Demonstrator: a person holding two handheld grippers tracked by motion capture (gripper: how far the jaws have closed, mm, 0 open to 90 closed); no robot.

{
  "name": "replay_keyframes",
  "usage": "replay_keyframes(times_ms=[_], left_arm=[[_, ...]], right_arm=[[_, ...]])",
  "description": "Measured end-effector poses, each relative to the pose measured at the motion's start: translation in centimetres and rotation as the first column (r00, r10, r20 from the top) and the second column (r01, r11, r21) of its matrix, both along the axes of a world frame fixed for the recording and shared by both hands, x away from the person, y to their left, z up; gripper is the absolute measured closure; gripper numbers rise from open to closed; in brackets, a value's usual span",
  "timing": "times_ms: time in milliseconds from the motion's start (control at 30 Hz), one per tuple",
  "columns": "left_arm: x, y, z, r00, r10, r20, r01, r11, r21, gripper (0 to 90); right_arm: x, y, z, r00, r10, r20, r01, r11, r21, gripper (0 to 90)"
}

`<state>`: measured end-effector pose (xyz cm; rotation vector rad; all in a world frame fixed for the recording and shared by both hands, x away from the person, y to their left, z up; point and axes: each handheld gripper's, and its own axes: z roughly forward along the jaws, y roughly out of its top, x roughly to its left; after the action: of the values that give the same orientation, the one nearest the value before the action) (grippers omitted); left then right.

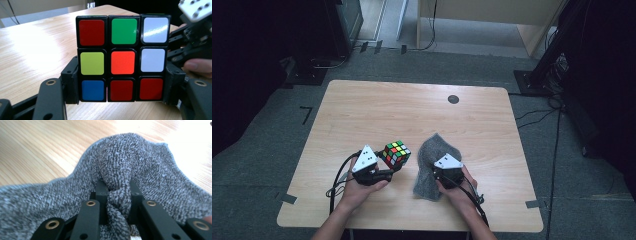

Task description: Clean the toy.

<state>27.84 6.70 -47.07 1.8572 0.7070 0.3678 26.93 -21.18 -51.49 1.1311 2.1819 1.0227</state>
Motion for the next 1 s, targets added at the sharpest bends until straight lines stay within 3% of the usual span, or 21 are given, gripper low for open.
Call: replay_keyframes(times_ms=[67,133,267,367,433,567,633,667,833,933,1000], left_arm=[[0.1,0.0,0.0,1.0000,-0.005,-0.004,0.005,1.0000,-0.002,34.1],[-0.1,-0.1,-0.1,0.9997,-0.017,0.014,0.017,0.9996,0.024,34.0],[-0.6,-0.9,-0.2,0.9974,-0.056,0.044,0.054,0.9971,0.053,34.1],[-1.1,-1.6,-0.3,0.9931,-0.100,0.061,0.095,0.9930,0.070,34.1],[-1.4,-2.2,-0.4,0.9891,-0.127,0.075,0.120,0.9891,0.084,34.1],[-2.3,-3.1,-0.4,0.9768,-0.181,0.115,0.167,0.9792,0.115,34.1],[-2.7,-3.2,-0.3,0.9710,-0.195,0.138,0.181,0.9770,0.114,34.1],[-2.8,-3.3,-0.1,0.9693,-0.197,0.147,0.181,0.9767,0.115,34.2],[-2.9,-3.0,0.2,0.9680,-0.187,0.168,0.169,0.9787,0.117,34.3],[-2.7,-2.6,0.7,0.9698,-0.177,0.168,0.169,0.9837,0.063,34.3],[-2.5,-2.5,0.8,0.9737,-0.168,0.153,0.161,0.9852,0.059,34.3]], right_arm=[[0.1,-0.6,1.0,0.9999,-0.016,0.004,0.015,0.995,0.102,78.8],[-0.1,-1.3,2.4,0.9992,-0.029,0.028,0.022,0.975,0.219,78.7],[-1.2,-2.1,5.4,0.9939,-0.012,0.110,-0.028,0.936,0.352,78.4],[-2.3,-1.8,7.4,0.9857,0.039,0.164,-0.103,0.912,0.398,78.3],[-3.0,-1.0,8.3,0.9782,0.087,0.189,-0.156,0.906,0.394,78.3],[-4.0,0.7,9.2,0.9650,0.158,0.209,-0.227,0.901,0.369,78.3],[-3.9,0.9,9.2,0.9665,0.169,0.193,-0.233,0.895,0.380,78.3],[-3.8,0.9,9.0,0.9685,0.169,0.184,-0.228,0.897,0.379,78.4],[-2.6,-0.3,7.7,0.9875,0.109,0.114,-0.145,0.916,0.374,78.2],[-2.2,-0.8,7.3,0.9937,0.077,0.082,-0.100,0.935,0.341,78.2],[-2.2,-0.9,7.3,0.9940,0.073,0.082,-0.096,0.935,0.343,77.9]])
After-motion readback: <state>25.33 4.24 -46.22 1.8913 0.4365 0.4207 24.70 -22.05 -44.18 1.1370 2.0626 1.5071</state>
